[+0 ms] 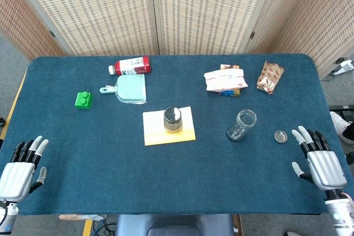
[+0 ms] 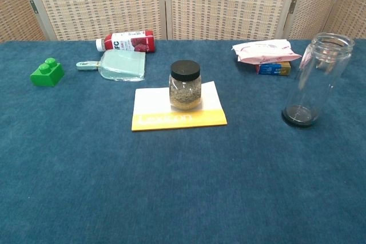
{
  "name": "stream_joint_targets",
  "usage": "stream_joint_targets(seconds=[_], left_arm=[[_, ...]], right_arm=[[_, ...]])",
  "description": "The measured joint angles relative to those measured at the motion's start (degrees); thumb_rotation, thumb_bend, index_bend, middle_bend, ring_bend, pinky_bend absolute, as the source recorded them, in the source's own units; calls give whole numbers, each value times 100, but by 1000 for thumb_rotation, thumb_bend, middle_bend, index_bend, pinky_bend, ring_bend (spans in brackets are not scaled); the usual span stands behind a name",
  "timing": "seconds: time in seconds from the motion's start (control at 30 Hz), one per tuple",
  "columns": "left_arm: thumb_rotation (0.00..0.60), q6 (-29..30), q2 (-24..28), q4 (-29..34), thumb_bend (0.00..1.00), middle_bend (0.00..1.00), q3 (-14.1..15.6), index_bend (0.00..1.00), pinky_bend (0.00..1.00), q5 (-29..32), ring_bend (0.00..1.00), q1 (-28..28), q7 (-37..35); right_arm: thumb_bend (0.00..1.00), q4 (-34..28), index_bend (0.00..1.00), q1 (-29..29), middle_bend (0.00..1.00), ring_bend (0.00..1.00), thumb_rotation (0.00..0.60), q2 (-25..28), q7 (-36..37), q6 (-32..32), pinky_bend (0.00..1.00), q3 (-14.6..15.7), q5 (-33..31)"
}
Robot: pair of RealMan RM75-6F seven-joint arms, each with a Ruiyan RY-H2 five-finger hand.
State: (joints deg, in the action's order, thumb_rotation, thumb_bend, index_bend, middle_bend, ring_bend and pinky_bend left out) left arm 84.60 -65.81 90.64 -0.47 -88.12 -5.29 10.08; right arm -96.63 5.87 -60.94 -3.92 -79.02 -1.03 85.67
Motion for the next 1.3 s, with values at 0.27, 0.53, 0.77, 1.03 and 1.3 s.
stream_joint_targets(seconds=[0.27,0.53,0.77,1.03,1.3], left_arm=[[600,68,-1,26,502,0,22,0,0,-61,0,26,45],[600,76,49,9,503,0,-17,0,0,10,0,32,-102],[600,108,40,24,502,0,-45,0,0,26,0,38,-91],[600,72,18,20,502,0,-49,0,0,57,0,26,-38],[600,151,53,28,502,0,-61,0,0,28,0,51,-131]], right_arm=[[359,13,0,48,0,0,600,-13,-3,136,0,12,-52],[359,79,0,319,0,0,600,87,120,771,0,-86,-416],[359,129,12,828,0,0,600,507,392,1782,0,-248,-822],[366,290,49,1343,0,0,600,827,813,2691,0,-453,-1314],[387,861,202,1826,0,0,600,694,1191,3512,0,-549,-1642]])
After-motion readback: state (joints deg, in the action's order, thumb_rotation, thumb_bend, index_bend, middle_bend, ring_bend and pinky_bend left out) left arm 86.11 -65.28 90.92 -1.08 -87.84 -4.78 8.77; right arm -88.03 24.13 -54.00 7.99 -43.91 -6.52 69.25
